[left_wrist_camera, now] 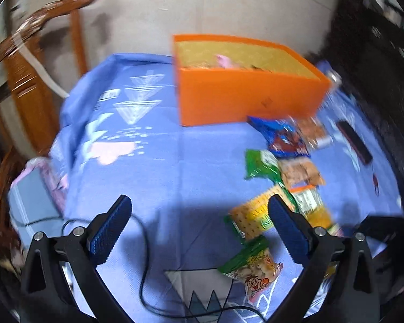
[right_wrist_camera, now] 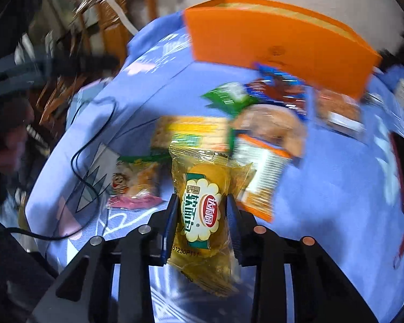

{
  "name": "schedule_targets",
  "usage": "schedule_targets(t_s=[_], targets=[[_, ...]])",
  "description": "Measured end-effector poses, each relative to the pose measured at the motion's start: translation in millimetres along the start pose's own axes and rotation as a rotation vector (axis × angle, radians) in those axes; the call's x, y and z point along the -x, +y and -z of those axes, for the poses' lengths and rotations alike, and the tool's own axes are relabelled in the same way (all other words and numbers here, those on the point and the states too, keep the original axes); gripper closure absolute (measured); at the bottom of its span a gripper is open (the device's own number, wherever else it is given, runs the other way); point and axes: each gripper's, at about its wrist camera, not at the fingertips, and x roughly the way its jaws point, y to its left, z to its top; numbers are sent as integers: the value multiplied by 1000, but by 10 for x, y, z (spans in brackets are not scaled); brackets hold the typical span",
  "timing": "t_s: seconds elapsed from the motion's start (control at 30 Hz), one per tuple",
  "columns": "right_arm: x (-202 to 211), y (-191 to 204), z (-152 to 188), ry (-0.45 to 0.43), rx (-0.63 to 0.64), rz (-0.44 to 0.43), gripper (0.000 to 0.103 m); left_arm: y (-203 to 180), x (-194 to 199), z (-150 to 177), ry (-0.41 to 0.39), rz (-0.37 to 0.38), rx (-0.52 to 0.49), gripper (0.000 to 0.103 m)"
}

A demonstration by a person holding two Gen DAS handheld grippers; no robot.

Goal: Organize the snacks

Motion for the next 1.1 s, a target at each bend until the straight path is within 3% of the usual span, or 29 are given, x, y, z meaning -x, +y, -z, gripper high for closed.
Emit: schedule_targets(t_s=[0.13, 0.33, 0.67, 0.83, 1.0, 1.1], targets=[[134, -298, 83, 1, -124, 30, 68, -236, -300, 17, 40, 69, -142, 4], [196, -396, 119, -13, -190, 57, 68, -597, -673, 92, 104, 178, -353, 4], [281, -444, 134, -12, -223, 89, 68, -684, -1102, 150, 155, 207, -415, 5], [291, -447, 117, -13, -227, 93, 68, -721, -1122, 187, 135, 215, -429, 19], [298, -471, 120, -22, -244, 100, 68, -769, -1030, 221, 115, 236, -466, 47], [309, -494, 121, -28, -256, 107, 68, -755, -1001, 248, 104, 236, -450, 55]])
